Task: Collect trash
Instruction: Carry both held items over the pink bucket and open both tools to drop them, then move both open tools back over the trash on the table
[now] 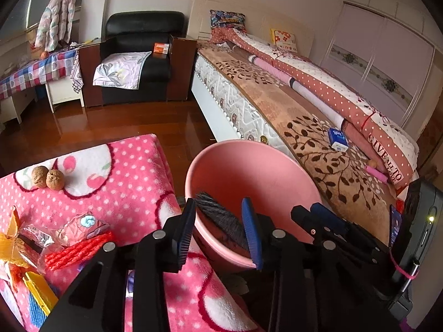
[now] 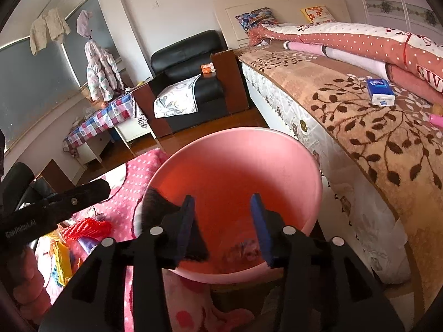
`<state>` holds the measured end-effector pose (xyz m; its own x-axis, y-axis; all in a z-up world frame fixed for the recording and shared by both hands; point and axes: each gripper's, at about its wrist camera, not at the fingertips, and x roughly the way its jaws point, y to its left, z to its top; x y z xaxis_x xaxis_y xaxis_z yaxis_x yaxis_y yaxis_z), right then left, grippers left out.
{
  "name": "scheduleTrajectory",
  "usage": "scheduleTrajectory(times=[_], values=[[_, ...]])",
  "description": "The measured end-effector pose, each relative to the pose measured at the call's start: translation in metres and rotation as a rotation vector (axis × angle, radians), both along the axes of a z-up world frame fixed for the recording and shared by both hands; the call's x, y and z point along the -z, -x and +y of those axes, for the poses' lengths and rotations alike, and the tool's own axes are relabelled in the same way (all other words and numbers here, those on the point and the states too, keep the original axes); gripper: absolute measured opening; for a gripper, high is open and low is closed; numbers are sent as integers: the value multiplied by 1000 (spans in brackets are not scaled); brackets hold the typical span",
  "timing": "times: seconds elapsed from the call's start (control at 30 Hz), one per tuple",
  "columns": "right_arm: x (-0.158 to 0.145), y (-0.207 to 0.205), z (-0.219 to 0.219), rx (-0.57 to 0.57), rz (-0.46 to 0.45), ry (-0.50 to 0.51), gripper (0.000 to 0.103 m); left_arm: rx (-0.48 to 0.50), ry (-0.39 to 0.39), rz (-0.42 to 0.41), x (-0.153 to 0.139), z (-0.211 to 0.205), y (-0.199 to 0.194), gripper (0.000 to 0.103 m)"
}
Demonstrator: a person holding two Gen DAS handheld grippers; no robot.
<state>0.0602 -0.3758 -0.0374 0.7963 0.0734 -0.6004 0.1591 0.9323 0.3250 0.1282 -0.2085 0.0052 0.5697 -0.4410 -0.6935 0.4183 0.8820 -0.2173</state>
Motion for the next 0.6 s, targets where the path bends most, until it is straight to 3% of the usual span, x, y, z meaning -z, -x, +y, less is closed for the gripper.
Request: scheduleTrajectory(times=[0.3,0.6], values=[[-14,10,14,-35,-34,1,44,-40,14,-29,-13,29,13,38],[-26,18,46,-140,-66,-20,44,-127,0,-66,-25,79,30,42]])
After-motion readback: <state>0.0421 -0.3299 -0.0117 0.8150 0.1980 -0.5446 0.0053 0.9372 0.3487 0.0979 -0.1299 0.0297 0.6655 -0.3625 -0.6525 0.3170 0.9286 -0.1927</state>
